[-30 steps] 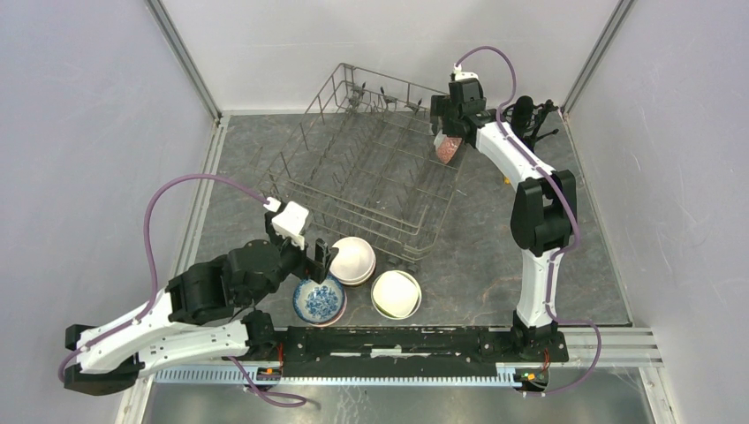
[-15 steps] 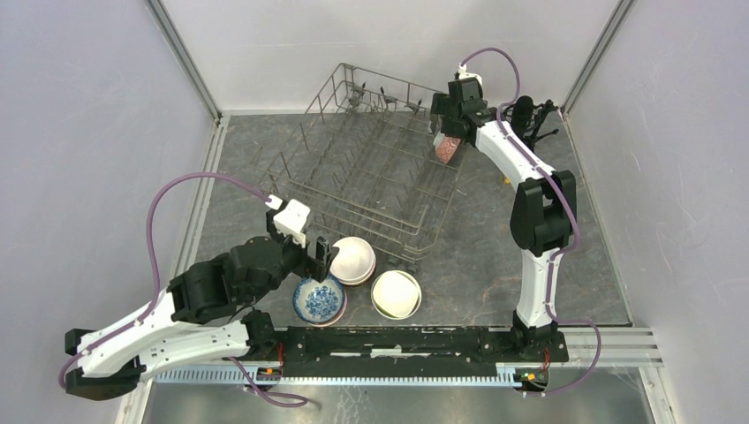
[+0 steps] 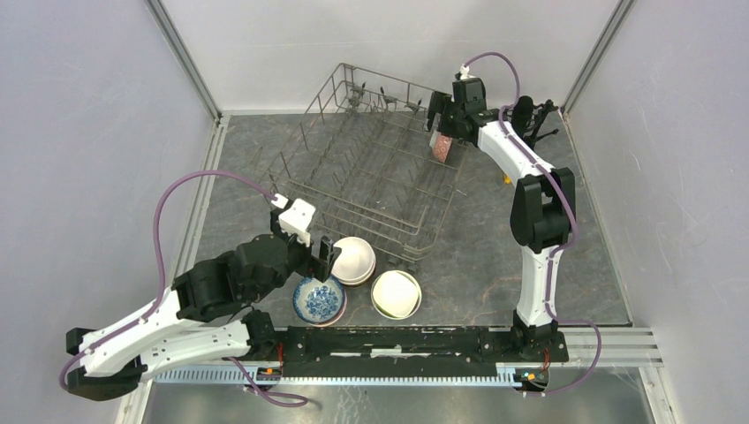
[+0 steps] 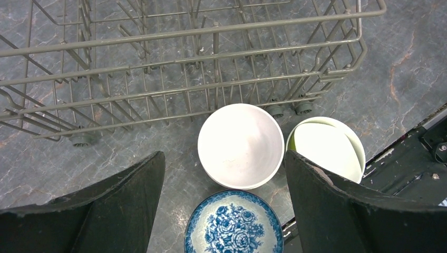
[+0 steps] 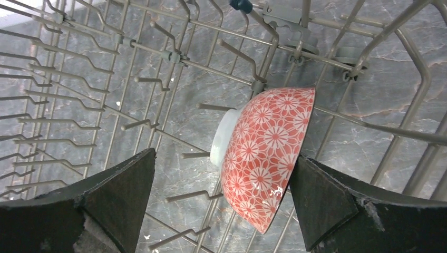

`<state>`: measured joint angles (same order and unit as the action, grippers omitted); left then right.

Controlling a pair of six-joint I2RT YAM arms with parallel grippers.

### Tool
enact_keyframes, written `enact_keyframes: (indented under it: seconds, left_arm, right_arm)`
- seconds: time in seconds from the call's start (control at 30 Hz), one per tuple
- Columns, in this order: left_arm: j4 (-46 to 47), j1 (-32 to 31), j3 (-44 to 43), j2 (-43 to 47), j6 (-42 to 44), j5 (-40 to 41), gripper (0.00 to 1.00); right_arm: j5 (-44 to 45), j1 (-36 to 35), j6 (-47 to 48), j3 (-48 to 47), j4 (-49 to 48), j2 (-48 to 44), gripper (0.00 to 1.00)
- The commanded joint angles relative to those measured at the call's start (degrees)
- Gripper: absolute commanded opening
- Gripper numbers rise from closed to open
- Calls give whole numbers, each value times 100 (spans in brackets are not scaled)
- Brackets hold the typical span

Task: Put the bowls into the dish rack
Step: Pick up the bowl from the dish rack.

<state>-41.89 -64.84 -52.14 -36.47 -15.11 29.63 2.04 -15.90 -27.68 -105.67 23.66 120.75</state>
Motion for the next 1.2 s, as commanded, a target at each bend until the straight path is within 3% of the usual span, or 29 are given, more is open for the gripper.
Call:
enact_keyframes:
  seconds: [0.0, 0.13, 0.47, 0.9, 1.17]
  left_arm:
    - [89, 53, -165, -26, -132, -35, 90]
    - [88, 76, -165, -60, -132, -36, 90]
    - [93, 133, -156, -116, -132, -53, 90]
    - [122, 226, -141, -168, -132, -80, 90]
    - [144, 269, -130, -167, -140, -62, 90]
  right_arm:
    - [-649, 46, -328, 213, -338, 22, 97]
    - [-1001, 103, -377, 581, -783, -115, 77]
    - [-1626, 265, -653, 1136, -1477, -307, 1]
    - [-1898, 331, -851, 1318, -2036, -991, 0]
    - [-2601, 325, -879, 1681, -2765, -1740, 0]
